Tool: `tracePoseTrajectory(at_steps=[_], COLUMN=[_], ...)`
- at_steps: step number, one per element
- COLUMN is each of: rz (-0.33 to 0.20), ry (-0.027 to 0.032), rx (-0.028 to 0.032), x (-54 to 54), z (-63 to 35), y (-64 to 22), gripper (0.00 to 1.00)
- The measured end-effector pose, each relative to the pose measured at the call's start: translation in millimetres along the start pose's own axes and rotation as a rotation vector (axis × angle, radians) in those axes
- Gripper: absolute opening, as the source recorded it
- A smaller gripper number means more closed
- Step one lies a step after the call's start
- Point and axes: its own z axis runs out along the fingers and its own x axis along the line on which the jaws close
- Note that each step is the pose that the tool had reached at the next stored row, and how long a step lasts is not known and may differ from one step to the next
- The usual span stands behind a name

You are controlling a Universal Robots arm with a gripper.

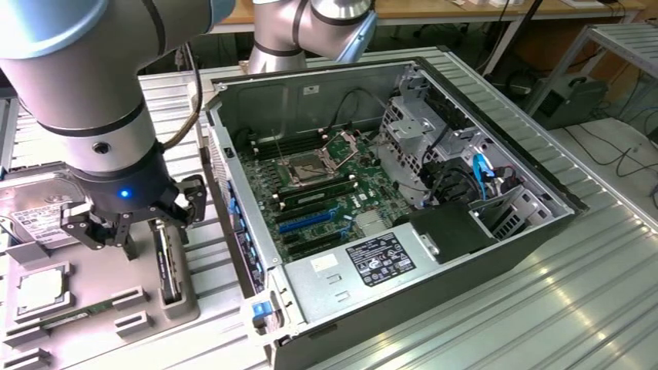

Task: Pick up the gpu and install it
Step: 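Pick up the gpu and move the gpu toward the slot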

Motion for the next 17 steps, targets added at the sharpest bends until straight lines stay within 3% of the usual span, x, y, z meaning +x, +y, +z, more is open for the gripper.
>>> tracePoseTrajectory(at_steps=[17], rz=[0.007], ry=[0.0031], rx=[0.0001], x=[0.3], z=[20.1], y=[0.2], gripper=[0.66])
